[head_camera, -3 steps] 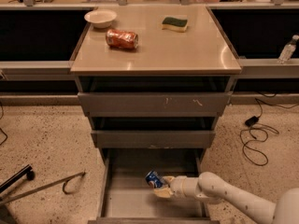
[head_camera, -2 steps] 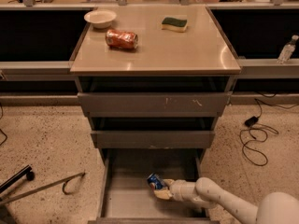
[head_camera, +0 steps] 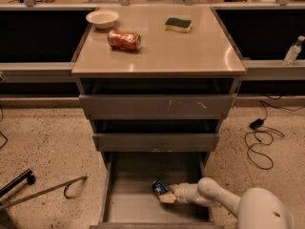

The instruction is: Place pepsi can into bottom drawer

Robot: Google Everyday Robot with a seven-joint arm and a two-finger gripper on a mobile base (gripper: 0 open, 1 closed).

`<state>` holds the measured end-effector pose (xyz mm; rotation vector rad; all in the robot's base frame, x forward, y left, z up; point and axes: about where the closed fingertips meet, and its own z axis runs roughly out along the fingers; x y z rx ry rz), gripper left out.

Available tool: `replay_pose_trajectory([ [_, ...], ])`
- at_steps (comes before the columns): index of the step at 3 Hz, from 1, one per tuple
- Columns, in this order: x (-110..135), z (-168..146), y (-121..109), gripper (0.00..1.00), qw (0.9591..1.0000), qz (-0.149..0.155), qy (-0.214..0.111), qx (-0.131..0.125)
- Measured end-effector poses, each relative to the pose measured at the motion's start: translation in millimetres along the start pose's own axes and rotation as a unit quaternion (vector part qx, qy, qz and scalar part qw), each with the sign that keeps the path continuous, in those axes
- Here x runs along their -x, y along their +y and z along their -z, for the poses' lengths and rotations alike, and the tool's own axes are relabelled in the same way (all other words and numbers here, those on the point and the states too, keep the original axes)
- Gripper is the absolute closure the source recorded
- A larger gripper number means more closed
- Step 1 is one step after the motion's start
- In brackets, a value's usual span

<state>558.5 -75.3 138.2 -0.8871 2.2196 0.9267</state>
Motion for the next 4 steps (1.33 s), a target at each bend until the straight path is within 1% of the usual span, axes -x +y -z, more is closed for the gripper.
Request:
replay_pose_trajectory([
  [1,-3.3,-1.5,0.8,1.0,1.0,-0.005,0.001,0.0],
  [2,-8.4,-25.3,7.7,1.0,0.9996,-0.029,-0.002,0.004],
  [3,-8.4,-25.3,7.7,0.98,0.9996,-0.029,-0.002,0.005],
  [4,-8.4,-25.3,7.7,0.79,0.9996,-0.029,-0.002,0.005],
])
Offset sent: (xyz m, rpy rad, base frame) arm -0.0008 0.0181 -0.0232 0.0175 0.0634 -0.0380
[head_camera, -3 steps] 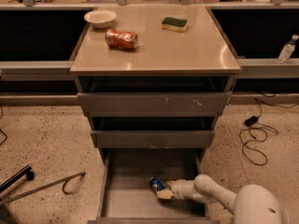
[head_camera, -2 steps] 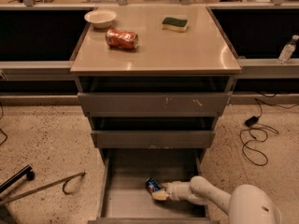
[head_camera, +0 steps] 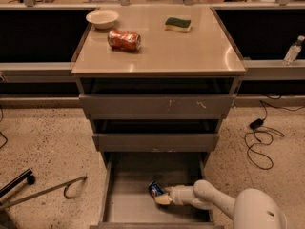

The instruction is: Place pepsi can into bottom drawer

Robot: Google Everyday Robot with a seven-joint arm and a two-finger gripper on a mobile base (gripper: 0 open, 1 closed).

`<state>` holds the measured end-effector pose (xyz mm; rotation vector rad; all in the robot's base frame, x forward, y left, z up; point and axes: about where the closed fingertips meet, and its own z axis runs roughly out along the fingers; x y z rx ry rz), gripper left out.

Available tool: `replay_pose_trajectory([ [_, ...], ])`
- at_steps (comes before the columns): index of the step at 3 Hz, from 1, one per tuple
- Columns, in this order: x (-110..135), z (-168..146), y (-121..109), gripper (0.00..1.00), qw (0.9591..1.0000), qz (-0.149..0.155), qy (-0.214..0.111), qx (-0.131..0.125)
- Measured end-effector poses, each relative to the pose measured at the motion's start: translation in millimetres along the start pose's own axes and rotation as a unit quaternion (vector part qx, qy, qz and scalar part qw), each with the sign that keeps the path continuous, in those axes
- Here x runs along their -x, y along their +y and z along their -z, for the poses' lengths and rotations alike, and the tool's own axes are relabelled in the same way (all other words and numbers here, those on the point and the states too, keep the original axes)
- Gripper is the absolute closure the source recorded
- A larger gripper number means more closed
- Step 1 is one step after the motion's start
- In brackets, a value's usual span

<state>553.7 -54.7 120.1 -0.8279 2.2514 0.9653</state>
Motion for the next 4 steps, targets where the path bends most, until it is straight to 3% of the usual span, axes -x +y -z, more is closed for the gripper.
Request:
replay_pose_trajectory([
  [3,0.0,-0.1,0.1,0.09,1.0,0.0,0.0,0.0],
  [4,0.0,-0.2,0.2,0.0,1.0,0.0,0.0,0.0],
])
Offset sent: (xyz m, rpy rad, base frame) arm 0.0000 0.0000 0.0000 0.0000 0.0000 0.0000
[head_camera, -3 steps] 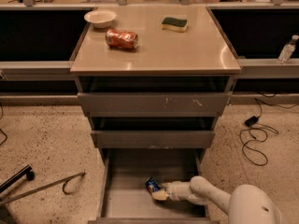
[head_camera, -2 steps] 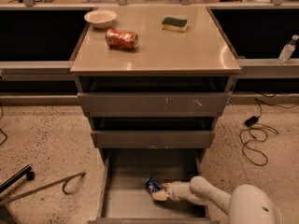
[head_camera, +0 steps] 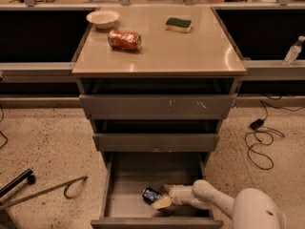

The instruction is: Place pepsi can into bottom drawer

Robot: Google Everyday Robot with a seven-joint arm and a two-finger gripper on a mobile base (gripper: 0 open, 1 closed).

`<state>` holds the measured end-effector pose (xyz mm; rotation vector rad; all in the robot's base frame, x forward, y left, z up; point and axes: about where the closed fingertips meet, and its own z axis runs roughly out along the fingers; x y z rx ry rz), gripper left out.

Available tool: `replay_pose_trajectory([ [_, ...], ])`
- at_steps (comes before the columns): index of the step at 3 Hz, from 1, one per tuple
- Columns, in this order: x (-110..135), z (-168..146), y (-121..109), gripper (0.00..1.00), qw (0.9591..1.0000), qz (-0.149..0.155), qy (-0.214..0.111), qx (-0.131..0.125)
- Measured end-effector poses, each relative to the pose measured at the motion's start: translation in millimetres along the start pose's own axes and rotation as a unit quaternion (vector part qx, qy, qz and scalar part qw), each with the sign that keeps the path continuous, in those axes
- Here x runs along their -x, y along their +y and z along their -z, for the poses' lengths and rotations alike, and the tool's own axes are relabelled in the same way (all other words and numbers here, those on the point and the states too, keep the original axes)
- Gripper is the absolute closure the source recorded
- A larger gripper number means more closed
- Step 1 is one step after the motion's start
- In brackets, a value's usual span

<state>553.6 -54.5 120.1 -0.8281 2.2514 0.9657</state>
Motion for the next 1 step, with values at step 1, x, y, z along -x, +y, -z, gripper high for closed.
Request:
replay_pose_trajectory([
  [1,0.0,0.0,0.0,0.0,1.0,0.0,0.0,0.0],
])
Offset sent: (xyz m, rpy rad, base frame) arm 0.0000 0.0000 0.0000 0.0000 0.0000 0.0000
